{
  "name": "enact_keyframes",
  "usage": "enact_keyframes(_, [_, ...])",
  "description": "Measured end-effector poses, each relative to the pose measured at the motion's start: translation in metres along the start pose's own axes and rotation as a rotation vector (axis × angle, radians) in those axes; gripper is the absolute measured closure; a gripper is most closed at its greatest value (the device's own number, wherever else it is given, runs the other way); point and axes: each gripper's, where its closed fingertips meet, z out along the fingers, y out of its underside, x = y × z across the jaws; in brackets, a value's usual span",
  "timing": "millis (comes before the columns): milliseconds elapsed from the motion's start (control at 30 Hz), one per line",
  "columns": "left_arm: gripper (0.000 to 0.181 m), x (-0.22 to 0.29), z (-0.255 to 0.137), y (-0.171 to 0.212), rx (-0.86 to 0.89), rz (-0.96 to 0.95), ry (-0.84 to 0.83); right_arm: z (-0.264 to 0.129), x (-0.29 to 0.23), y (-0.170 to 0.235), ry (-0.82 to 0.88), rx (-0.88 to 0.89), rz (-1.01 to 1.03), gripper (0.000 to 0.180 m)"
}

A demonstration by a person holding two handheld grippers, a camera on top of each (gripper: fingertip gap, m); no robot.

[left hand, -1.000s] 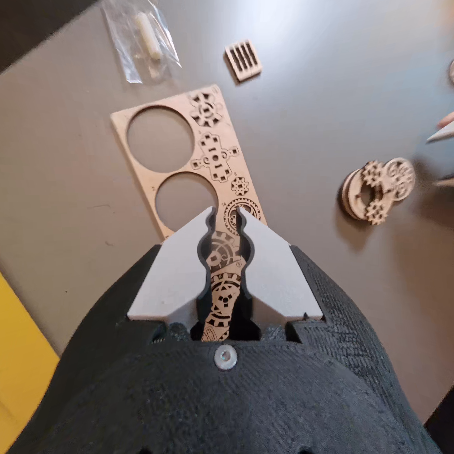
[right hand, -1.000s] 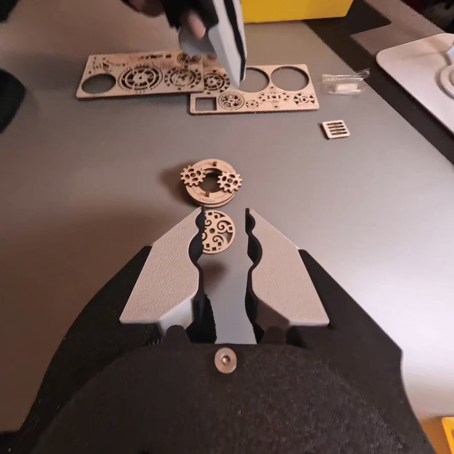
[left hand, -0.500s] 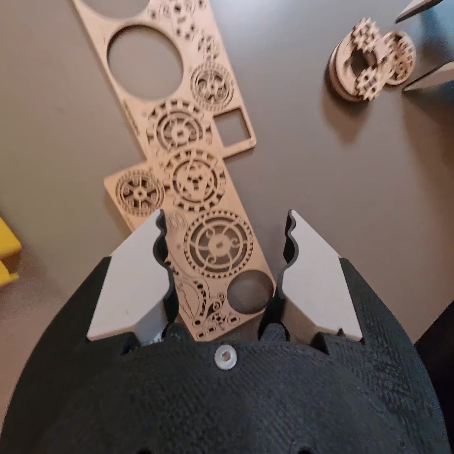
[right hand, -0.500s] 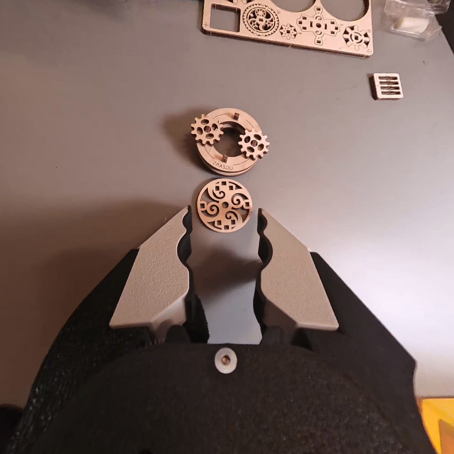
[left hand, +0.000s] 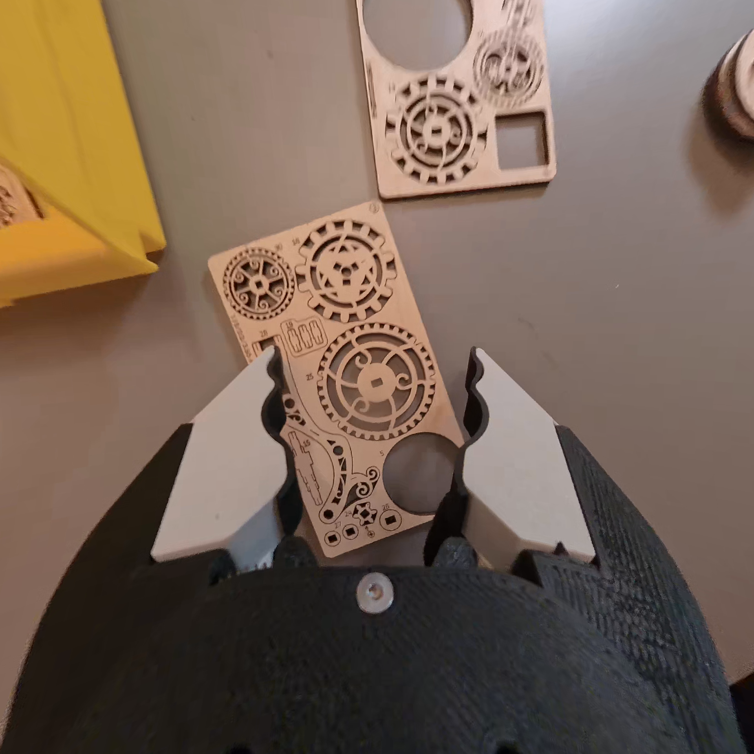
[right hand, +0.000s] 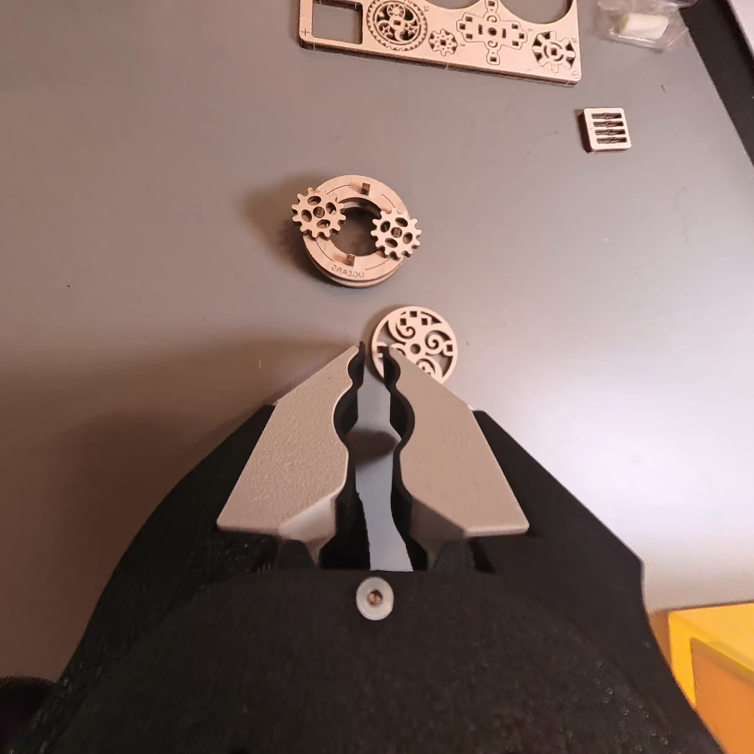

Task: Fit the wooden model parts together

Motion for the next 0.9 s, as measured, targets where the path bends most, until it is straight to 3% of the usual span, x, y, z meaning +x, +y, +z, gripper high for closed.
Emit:
enact_keyframes(33, [0.093, 0.003, -0.004, -0.007, 0.037, 0.002, 0.004, -0.001, 0.001, 0.001, 0.002, -0.005, -0.001, 0.167])
enact_keyframes(133, [0.096, 0.027, -0.017, -0.038, 0.156, 0.046, 0.063, -0.004, 0.003, -0.002, 0.001, 0.020, 0.009, 0.157])
enact_keyframes(233, [0.094, 0.080, -0.017, -0.068, 0.234, 0.141, 0.224, -0.005, 0.014, -0.002, 0.034, 0.021, 0.031, 0.141])
enact_keyframes(367, [0.087, 0.156, 0.011, -0.083, 0.224, 0.360, 0.446, 0.002, 0.022, 0.010, 0.002, -0.041, 0.085, 0.132])
enact_keyframes(467, [0.085, 0.192, 0.034, -0.090, 0.197, 0.419, 0.607, 0.005, 0.024, 0.011, -0.050, -0.070, 0.111, 0.132])
enact_keyframes(633, [0.087, 0.200, 0.062, -0.092, 0.167, 0.514, 0.633, 0.007, 0.027, 0.010, -0.063, -0.074, 0.107, 0.138])
enact_keyframes(900, [0.110, 0.212, 0.049, -0.081, 0.192, 0.596, 0.639, 0.005, 0.018, 0.002, -0.081, -0.021, 0.110, 0.138])
